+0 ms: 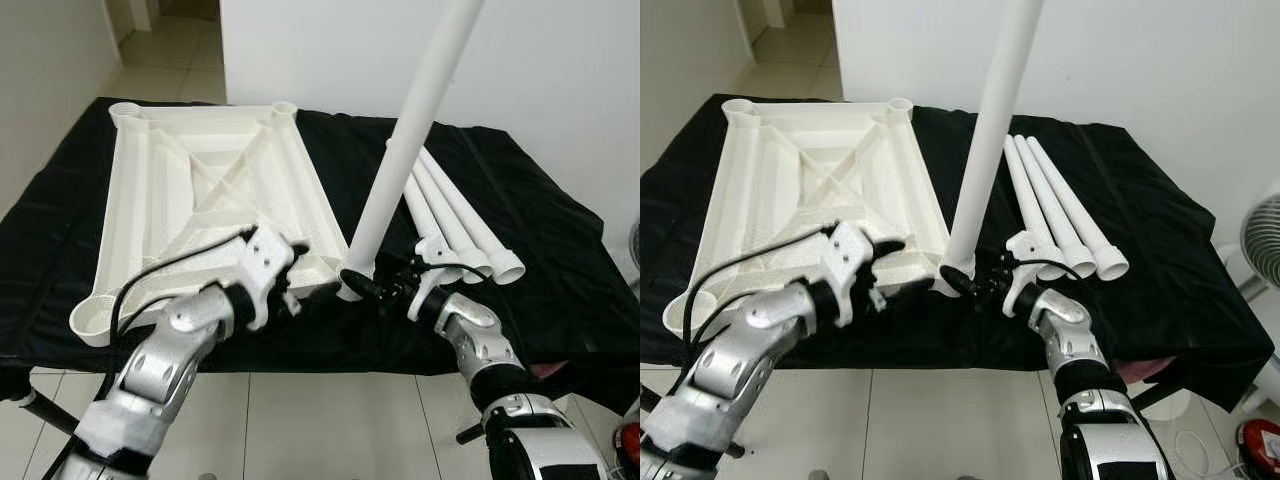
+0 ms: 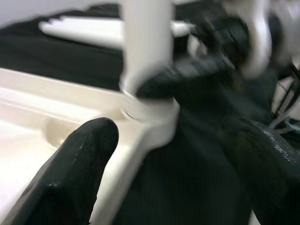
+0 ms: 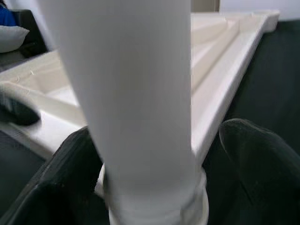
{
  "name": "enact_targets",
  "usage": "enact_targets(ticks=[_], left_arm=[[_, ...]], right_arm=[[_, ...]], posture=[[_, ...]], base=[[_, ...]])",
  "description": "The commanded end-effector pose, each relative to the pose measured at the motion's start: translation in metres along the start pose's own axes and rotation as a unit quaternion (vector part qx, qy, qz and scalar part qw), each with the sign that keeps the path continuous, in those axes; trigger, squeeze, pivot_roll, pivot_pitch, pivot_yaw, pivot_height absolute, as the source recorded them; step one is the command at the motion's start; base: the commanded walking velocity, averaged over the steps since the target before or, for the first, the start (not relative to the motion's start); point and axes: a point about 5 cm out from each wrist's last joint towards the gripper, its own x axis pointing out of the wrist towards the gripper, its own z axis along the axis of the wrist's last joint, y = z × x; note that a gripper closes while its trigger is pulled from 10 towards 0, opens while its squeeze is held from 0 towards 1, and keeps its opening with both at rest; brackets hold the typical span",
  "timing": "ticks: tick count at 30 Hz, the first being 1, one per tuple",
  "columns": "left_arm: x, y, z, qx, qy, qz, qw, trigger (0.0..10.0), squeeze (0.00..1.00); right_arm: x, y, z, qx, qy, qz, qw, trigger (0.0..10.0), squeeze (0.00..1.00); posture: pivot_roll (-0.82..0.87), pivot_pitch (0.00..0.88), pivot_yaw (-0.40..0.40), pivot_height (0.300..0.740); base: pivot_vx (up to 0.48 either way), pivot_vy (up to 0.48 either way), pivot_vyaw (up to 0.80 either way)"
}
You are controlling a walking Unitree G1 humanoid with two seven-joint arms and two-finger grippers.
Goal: Building children table
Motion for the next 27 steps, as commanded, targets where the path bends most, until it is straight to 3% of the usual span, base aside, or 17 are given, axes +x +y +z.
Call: enact_targets(ticks=[1, 10, 11, 12, 13, 14, 16, 17, 19, 25, 26, 27], left_arm=[[0.001, -0.014, -0.001, 0.013, 0.003, -0.118, 0.993, 10.0, 0.0], [0.006, -0.022, -0.008, 0.014, 0.02, -0.118, 0.993, 10.0, 0.0], [0.006, -0.022, -0.007, 0.014, 0.019, -0.116, 0.993, 10.0, 0.0], [0.006, -0.022, -0.007, 0.014, 0.019, -0.116, 0.993, 10.0, 0.0], [0.007, -0.021, -0.005, 0.015, 0.017, -0.113, 0.993, 10.0, 0.0], [0.007, -0.02, -0.004, 0.018, 0.015, -0.11, 0.994, 10.0, 0.0], [0.007, -0.02, -0.004, 0.018, 0.015, -0.11, 0.994, 10.0, 0.0], [0.007, -0.018, -0.002, 0.022, 0.012, -0.105, 0.994, 10.0, 0.0], [0.007, -0.018, -0.002, 0.022, 0.012, -0.105, 0.994, 10.0, 0.0], [0.012, 0.004, 0.008, 0.026, -0.003, -0.037, 0.999, 10.0, 0.0], [0.012, 0.007, 0.009, 0.031, -0.007, -0.029, 0.999, 10.0, 0.0], [0.012, 0.008, 0.01, 0.035, -0.009, -0.027, 0.999, 10.0, 0.0]], right_arm=[[0.0, 0.0, 0.0, -0.002, 0.0, 0.004, 1.0, 10.0, 0.0], [0.012, -0.003, 0.012, -0.028, 0.004, 0.012, 1.0, 10.0, 0.0], [0.013, -0.004, 0.013, -0.031, 0.008, 0.015, 0.999, 9.0, 0.0], [0.013, -0.004, 0.013, -0.031, 0.008, 0.015, 0.999, 9.0, 0.0], [0.013, -0.005, 0.013, -0.032, 0.014, 0.016, 0.999, 3.7, 0.0], [0.013, -0.006, 0.013, -0.033, 0.019, 0.016, 0.999, 0.8, 0.0], [0.013, -0.006, 0.013, -0.033, 0.019, 0.016, 0.999, 0.8, 0.0], [0.012, -0.007, 0.012, -0.033, 0.024, 0.016, 0.999, 0.0, 0.0], [0.012, -0.007, 0.012, -0.033, 0.024, 0.016, 0.999, 0.0, 0.0], [0.007, -0.01, 0.005, -0.022, 0.035, -0.002, 0.999, 0.0, 0.0], [0.006, -0.01, 0.004, -0.023, 0.037, -0.009, 0.999, 3.8, 0.0], [0.006, -0.011, 0.002, -0.02, 0.039, -0.022, 0.999, 10.0, 0.0]], posture=[[-0.02, 0.0, -0.071, 0.74], [-0.01, 0.0, -0.083, 0.74], [0.0, 0.0, -0.085, 0.74], [0.0, 0.0, -0.085, 0.74], [0.0, 0.0, -0.087, 0.74], [0.0, 0.0, -0.087, 0.74], [0.0, 0.0, -0.087, 0.74], [0.0, 0.0, -0.087, 0.74], [0.0, 0.0, -0.087, 0.74], [-0.01, 0.0, -0.084, 0.74], [-0.01, 0.0, -0.083, 0.74], [-0.01, 0.0, -0.083, 0.74]], base=[[0.0, 0.0, 0.0], [0.0, 0.0, 0.0], [0.0, 0.0, 0.0], [0.0, 0.0, 0.0], [0.0, 0.0, 0.0], [0.0, 0.0, 0.0], [0.0, 0.0, 0.0], [0.0, 0.0, 0.0], [0.0, 0.0, 0.0], [0.0, 0.0, 0.0], [0.0, 0.0, 0.0], [0.0, 0.0, 0.0]])
